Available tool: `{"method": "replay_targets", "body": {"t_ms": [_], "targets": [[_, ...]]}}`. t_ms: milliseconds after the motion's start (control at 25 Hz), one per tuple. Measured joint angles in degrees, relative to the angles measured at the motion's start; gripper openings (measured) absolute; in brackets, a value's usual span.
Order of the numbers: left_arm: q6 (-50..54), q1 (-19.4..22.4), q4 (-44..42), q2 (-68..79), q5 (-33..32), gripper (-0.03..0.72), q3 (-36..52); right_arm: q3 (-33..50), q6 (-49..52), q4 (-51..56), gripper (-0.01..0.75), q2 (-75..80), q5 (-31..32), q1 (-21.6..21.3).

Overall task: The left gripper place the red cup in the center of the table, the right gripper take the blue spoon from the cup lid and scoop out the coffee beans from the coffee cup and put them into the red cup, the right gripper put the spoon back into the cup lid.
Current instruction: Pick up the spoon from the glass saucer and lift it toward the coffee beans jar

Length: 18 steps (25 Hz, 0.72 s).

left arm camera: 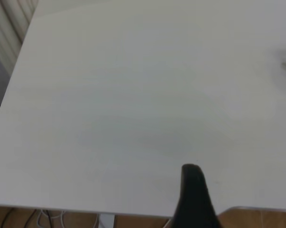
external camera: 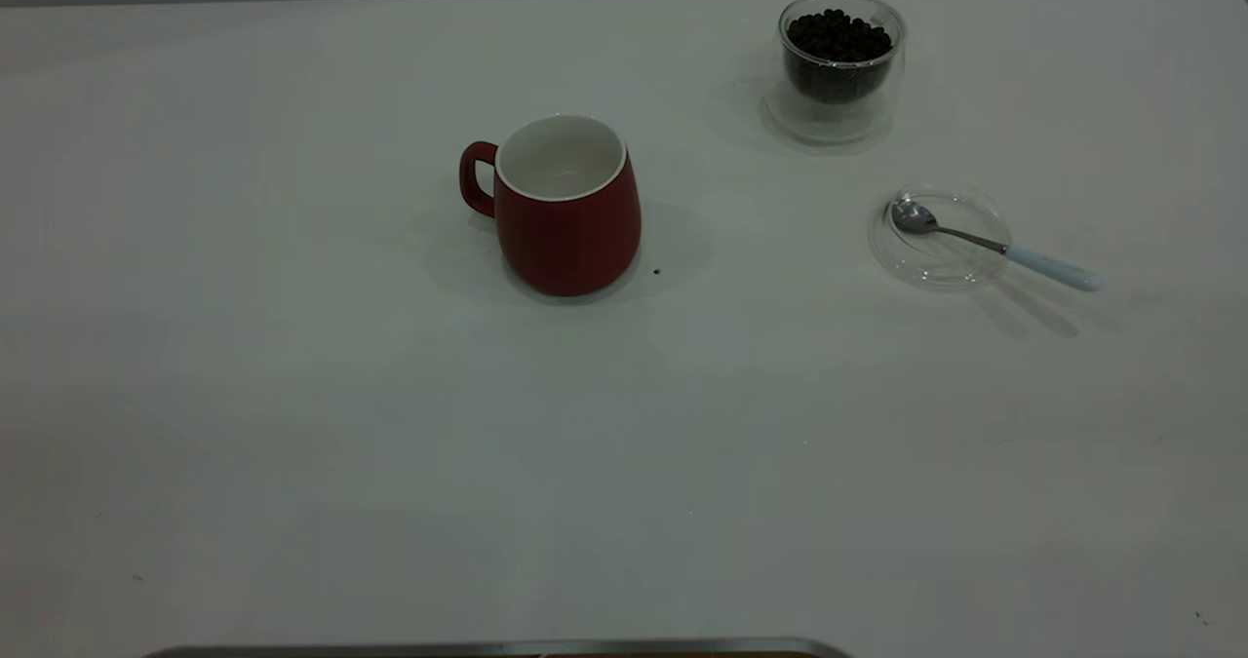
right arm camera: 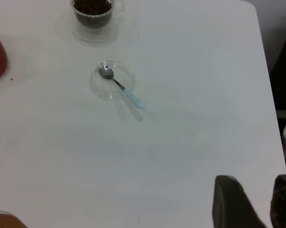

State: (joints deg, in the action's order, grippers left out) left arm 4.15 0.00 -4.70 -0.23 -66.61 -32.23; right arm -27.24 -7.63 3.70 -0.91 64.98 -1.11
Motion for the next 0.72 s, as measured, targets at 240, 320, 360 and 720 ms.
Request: {"method": "replay_targets", "body": {"t_ms": [240,320,360,720], "targets": [[-0.11,0.45,1.04,-0.93,0.21,0.587,2.49,0.00,0.00,0.00,0.241,0.00,0.00,0.00],[-0.11,0.45,1.75,-0.93,0.67,0.587,2.99,0.00,0.00,0.00,0.241,0.00,0.00,0.00],[-0.11,0.45,2.03,-0.93,1.04,0.587,3.59,0.00,0.00,0.00,0.241,0.00,0.00,0.00],[-0.17,0.45,2.26,-0.93,1.20,0.587,4.33,0.00,0.00,0.00,0.241,0.00,0.00,0.00]]}}
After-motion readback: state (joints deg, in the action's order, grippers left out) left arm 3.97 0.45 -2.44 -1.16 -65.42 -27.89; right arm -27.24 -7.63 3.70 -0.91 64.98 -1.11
